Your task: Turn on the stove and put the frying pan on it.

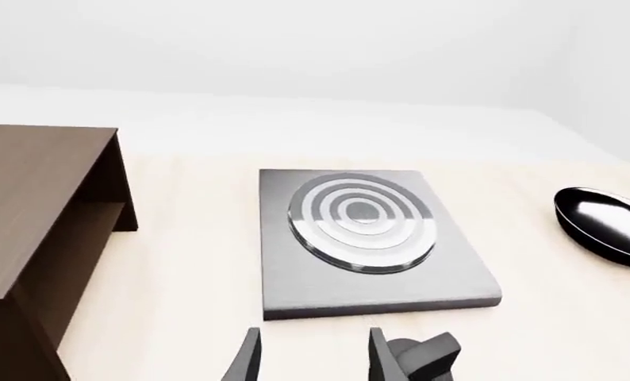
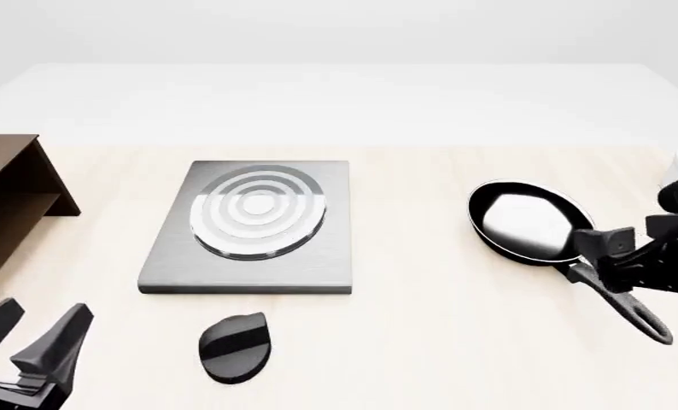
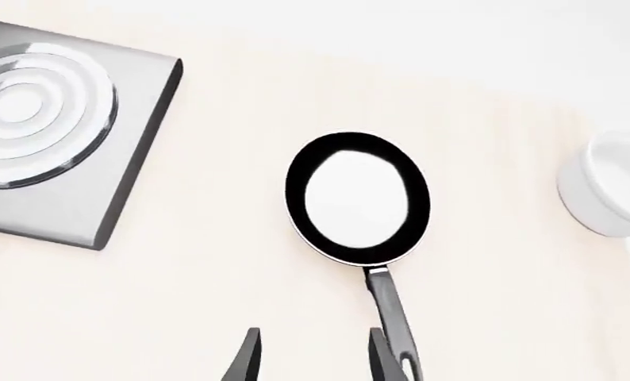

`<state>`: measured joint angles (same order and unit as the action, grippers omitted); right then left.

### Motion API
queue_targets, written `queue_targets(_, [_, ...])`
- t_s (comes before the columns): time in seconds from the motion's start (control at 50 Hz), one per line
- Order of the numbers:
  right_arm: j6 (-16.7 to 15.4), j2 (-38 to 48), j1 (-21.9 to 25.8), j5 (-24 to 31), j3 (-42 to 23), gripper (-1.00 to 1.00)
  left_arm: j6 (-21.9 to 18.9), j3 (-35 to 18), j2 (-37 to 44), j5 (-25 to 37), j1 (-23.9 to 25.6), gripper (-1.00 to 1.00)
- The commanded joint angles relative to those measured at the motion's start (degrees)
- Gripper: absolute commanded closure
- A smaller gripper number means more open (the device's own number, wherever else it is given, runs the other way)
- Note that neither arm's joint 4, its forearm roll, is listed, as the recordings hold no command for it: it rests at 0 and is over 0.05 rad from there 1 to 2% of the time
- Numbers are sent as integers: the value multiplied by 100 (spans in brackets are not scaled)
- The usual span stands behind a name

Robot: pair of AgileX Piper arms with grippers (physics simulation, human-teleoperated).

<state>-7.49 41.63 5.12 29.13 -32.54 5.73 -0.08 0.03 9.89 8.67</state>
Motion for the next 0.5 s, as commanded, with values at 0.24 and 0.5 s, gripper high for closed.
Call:
queue_targets(0.24, [-952, 1350, -674, 1398, -1434, -100, -9, 6, -2, 19, -17, -100])
queue_targets(0.5, [-1326, 1841, -1004, 1817, -1750, -100, -12, 7, -2, 16, -33, -100])
